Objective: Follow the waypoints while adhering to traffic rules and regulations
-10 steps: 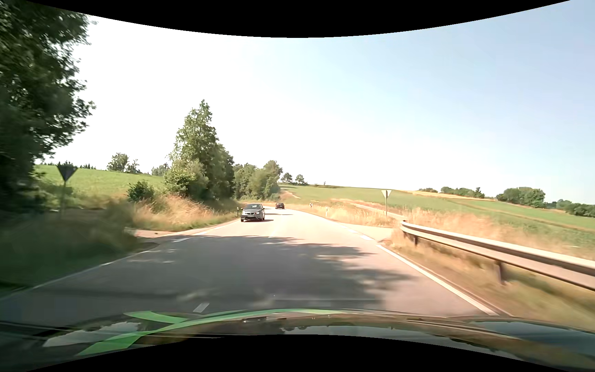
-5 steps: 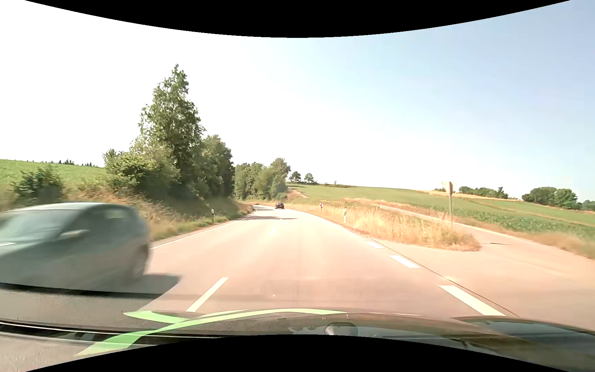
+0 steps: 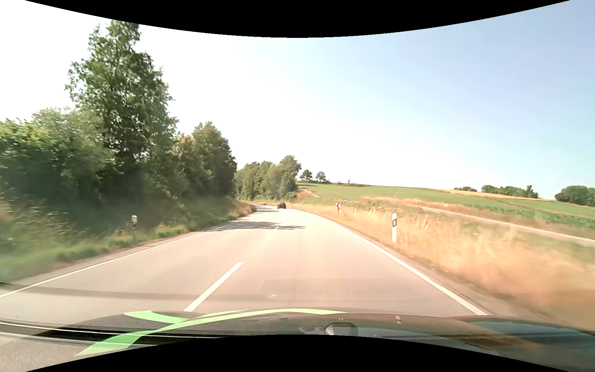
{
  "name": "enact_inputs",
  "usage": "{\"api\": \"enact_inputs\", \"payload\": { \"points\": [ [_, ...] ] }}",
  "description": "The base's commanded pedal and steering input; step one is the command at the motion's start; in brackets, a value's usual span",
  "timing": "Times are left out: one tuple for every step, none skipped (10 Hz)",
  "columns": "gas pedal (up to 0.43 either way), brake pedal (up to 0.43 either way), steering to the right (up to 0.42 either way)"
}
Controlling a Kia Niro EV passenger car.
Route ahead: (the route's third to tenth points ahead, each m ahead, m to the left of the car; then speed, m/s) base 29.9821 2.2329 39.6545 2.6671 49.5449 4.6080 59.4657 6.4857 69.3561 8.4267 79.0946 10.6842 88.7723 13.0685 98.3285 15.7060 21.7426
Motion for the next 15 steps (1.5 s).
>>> {"api": "enact_inputs", "payload": {
  "points": [
    [0.350, 0.000, -0.024],
    [0.358, 0.000, -0.023],
    [0.358, 0.000, -0.022],
    [0.358, 0.000, -0.022],
    [0.358, 0.000, -0.022],
    [0.370, 0.000, -0.022],
    [0.370, 0.000, -0.022],
    [0.370, 0.000, -0.022],
    [0.370, 0.000, -0.022],
    [0.358, 0.000, -0.021],
    [0.358, 0.000, -0.021],
    [0.358, 0.000, -0.021],
    [0.358, 0.000, -0.019],
    [0.311, 0.000, -0.019],
    [0.280, 0.000, -0.019]
  ]
}}
